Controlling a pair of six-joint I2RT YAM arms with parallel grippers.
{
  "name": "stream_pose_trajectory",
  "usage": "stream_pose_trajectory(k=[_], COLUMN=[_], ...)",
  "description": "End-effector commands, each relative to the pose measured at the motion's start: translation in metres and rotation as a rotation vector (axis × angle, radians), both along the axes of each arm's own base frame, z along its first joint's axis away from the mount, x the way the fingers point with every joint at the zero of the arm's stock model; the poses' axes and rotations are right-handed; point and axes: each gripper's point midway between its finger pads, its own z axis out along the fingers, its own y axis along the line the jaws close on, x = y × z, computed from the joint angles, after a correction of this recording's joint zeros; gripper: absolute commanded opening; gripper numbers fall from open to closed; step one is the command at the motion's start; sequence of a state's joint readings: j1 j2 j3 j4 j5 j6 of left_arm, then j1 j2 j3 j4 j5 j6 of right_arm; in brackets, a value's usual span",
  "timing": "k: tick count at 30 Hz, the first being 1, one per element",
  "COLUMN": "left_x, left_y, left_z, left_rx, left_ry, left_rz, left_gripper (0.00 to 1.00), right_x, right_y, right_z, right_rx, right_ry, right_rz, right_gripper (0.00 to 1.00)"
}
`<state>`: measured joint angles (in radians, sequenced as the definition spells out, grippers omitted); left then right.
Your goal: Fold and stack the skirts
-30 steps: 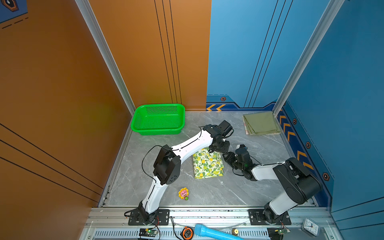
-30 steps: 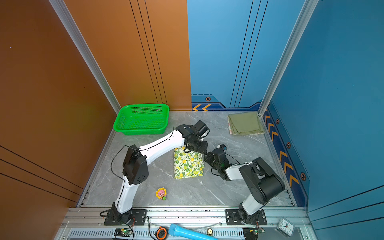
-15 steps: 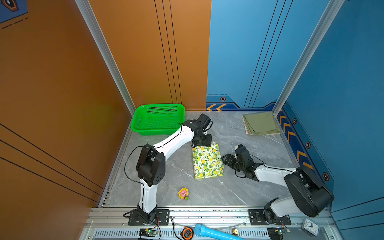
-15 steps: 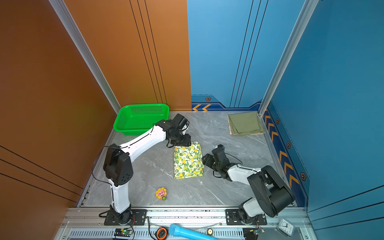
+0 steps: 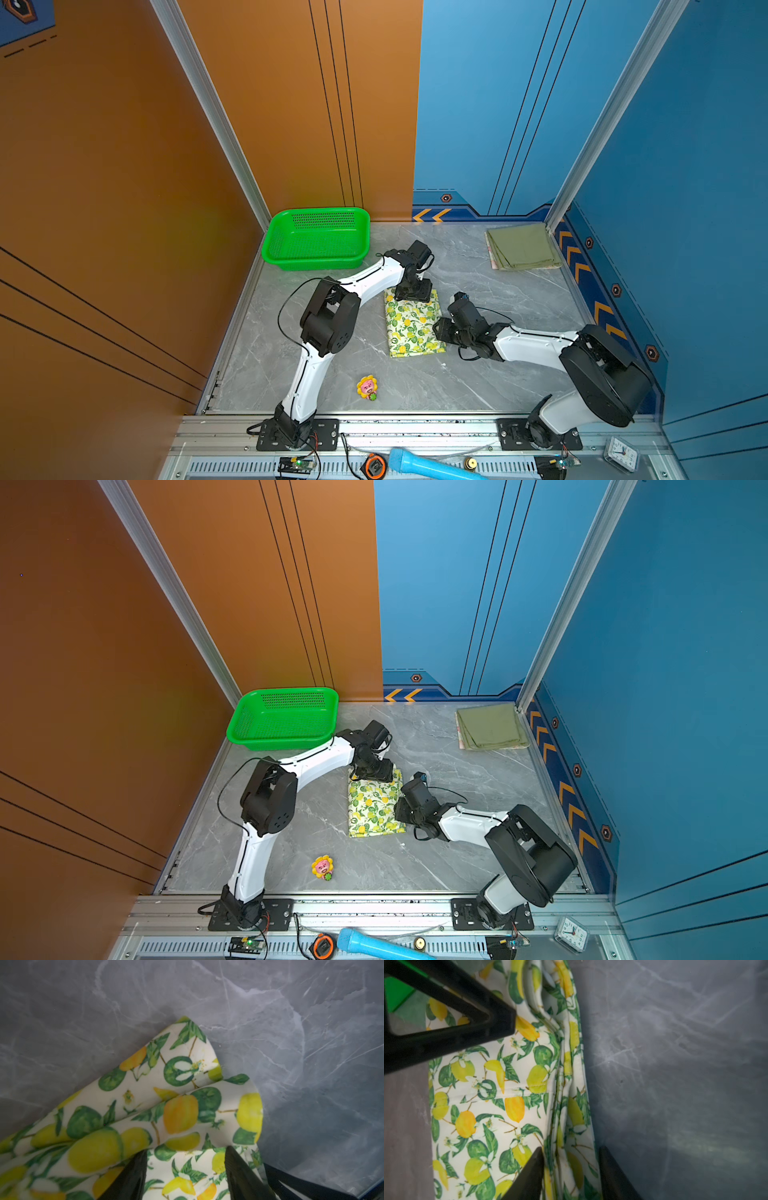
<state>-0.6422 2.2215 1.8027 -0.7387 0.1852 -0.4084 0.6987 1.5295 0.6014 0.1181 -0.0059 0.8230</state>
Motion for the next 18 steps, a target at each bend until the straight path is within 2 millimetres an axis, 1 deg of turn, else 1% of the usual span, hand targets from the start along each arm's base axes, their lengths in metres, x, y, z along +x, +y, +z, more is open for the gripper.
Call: stream_pose_trajectory(k=[1,4,6,7,9,12,14,16,18], left_x=[0.015,0.018,0.02,0.022,0.026,0.032,0.035,0.034,0.03], left_y=[-0.004,-0.011,-0.014,-0.015,-0.018,-0.017,-0.013,-0.003,0.008], left_z=[0.003,0.001,0.005,0.011,0.027,0.063,0.088,0.106,0.116], left_rx=[-0.032,-0.043,-0.059,-0.072,-0.109,-0.167,-0.202,-0.211,-0.203], left_ry=[-0.004,-0.002,-0.005,-0.012,-0.029,-0.076,-0.111,-0.144,-0.163], left_rz=[0.02,0.025,0.023,0.021,0.021,0.021,0.023,0.03,0.035], left_gripper=[0.61,0.62,0.63,0.64,0.66,0.68,0.69,0.69,0.7], right_x=[-0.033,-0.04,-0.042,-0.041,-0.038,-0.029,-0.02,-0.013,-0.005], right_y=[-0.021,-0.024,-0.026,-0.028,-0.03,-0.035,-0.042,-0.044,-0.042], right_z=[-0.035,-0.036,-0.032,-0.028,-0.017,0.002,0.012,0.018,0.023], right_rx=[-0.149,-0.152,-0.147,-0.148,-0.141,-0.097,-0.06,-0.04,-0.023], right_ry=[0.111,0.109,0.101,0.092,0.07,0.036,0.024,0.025,0.029], right_rz=[0.001,-0.006,-0.007,-0.011,-0.015,-0.036,-0.068,-0.078,-0.074], right_gripper=[0.29,0.27,0.29,0.32,0.39,0.54,0.62,0.69,0.72])
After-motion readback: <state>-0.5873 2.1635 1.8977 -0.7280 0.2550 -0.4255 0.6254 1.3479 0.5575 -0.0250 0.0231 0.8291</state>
